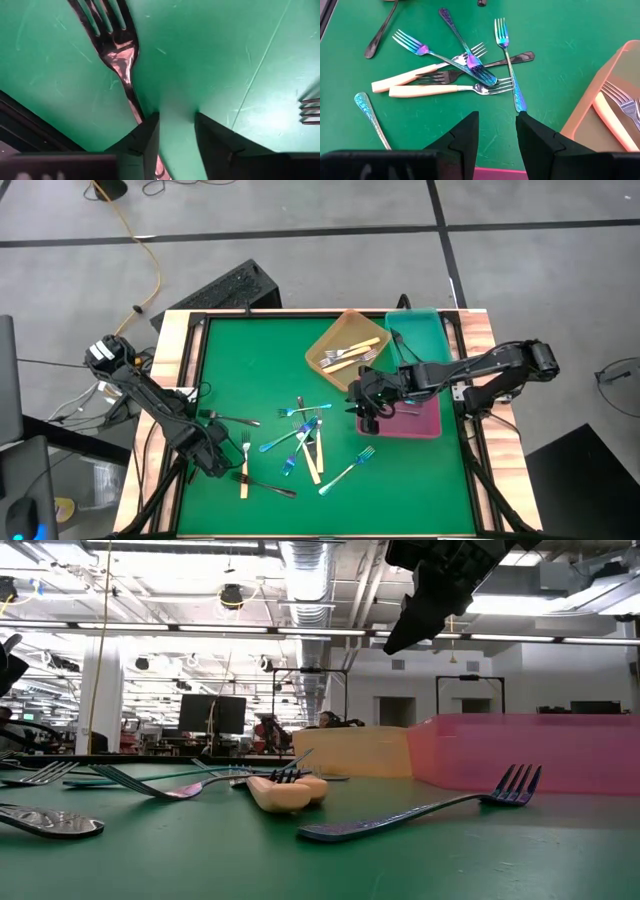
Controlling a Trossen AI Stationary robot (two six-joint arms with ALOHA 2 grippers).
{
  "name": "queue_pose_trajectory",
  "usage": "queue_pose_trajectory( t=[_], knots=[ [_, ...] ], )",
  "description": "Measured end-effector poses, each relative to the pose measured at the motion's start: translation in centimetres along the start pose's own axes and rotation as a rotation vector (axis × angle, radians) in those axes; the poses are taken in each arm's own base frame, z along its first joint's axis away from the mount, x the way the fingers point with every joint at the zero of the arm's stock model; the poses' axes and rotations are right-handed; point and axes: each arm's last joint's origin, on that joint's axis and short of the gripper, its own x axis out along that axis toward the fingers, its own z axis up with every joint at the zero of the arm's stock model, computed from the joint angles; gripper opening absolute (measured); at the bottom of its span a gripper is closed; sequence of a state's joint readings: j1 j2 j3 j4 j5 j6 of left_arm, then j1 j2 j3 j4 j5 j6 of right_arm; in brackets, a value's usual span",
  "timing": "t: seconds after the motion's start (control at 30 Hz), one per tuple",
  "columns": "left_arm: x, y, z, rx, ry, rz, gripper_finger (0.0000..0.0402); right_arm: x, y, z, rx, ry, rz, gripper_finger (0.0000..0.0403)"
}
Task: Sort silverware by color (type)
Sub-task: Put the black fork into the blue bin
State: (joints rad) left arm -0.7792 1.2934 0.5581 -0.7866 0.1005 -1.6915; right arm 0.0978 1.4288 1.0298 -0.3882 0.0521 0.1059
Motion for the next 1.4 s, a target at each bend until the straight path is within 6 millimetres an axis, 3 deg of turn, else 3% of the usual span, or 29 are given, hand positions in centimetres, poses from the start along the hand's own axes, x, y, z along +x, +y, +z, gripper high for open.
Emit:
queue_pose_trajectory(
  t=[0.07, 0.17, 0.37, 0.63, 0.83, 1.13, 1.4],
  knots=[
    [-0.3, -0.5, -0.1, 0.050, -0.009, -0.029, 0.0084, 0.0, 0.0, 0.0, 0.000, 0.000, 0.000, 0.0152],
    [-2.0, -2.8, -0.3, 0.144, -0.082, -0.197, 0.0066, 0.0, 0.0, 0.0, 0.000, -0.001, 0.000, 0.0152],
    [-3.4, -3.5, -0.3, 0.221, -0.135, -0.197, 0.0053, 0.0, 0.0, 0.1, 0.000, -0.007, 0.000, 0.0152],
    [-3.2, -0.9, -0.1, 0.108, -0.134, 0.069, 0.0041, 0.0, 0.0, 0.0, 0.000, 0.000, 0.000, 0.0152],
    [-3.0, -0.7, -0.2, 0.153, -0.128, 0.082, 0.0062, 0.3, 0.0, -0.5, 0.002, 0.010, -0.001, 0.0152],
    [-2.4, -0.2, -0.3, 0.041, -0.082, 0.098, 0.0118, 0.7, 0.0, -1.3, 0.024, 0.033, -0.001, 0.0152],
    [-2.3, -0.4, -0.4, -0.045, -0.100, 0.077, 0.0130, 0.7, 0.1, -1.3, 0.022, 0.024, 0.002, 0.0152]
  ],
)
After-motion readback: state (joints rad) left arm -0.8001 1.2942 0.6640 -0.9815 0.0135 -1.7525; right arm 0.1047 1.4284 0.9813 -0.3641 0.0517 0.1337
